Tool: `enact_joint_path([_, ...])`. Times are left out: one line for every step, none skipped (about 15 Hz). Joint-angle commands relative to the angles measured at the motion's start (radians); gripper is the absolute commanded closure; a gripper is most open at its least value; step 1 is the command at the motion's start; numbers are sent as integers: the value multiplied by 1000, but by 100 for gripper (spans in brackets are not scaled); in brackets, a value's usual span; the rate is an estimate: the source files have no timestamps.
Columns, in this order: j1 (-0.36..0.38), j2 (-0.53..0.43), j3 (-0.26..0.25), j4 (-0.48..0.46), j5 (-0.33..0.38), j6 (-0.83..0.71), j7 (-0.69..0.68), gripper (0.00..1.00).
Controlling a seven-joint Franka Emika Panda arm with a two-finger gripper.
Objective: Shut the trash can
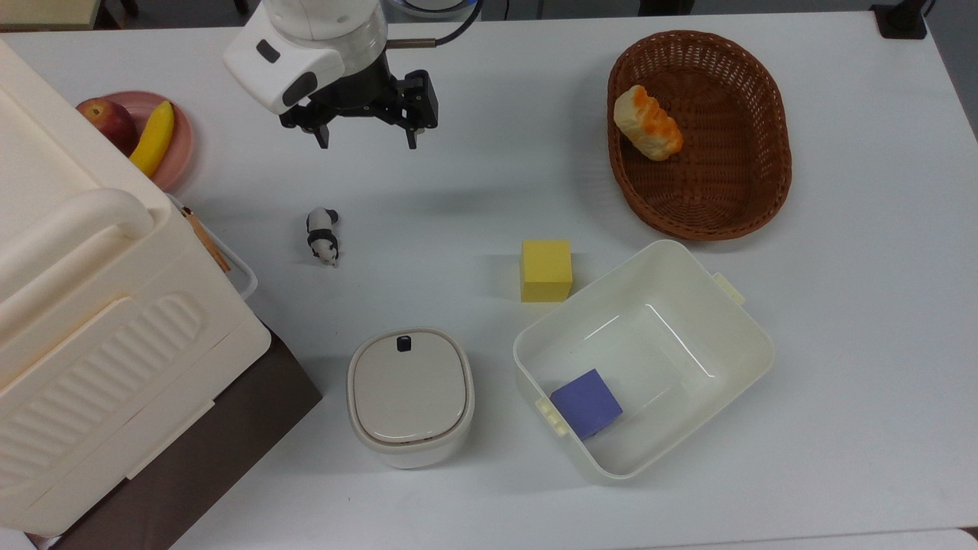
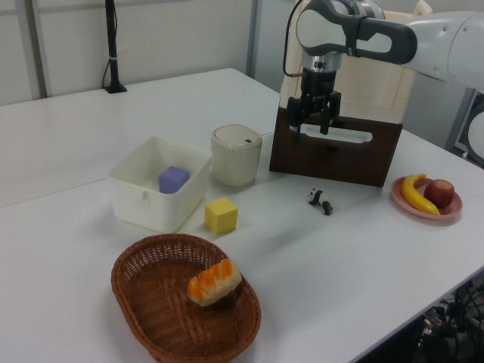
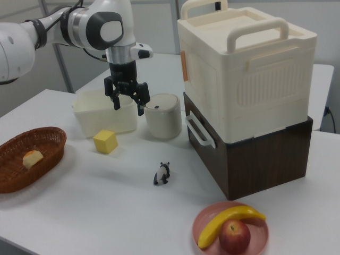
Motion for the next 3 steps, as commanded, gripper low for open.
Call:
enact_joint_path([11, -37, -9, -43, -13, 8, 41, 0])
enact_joint_path([15, -36, -9, -43, -13, 10, 58, 0])
enact_joint_path([17, -36, -9, -45, -13, 11, 67, 0])
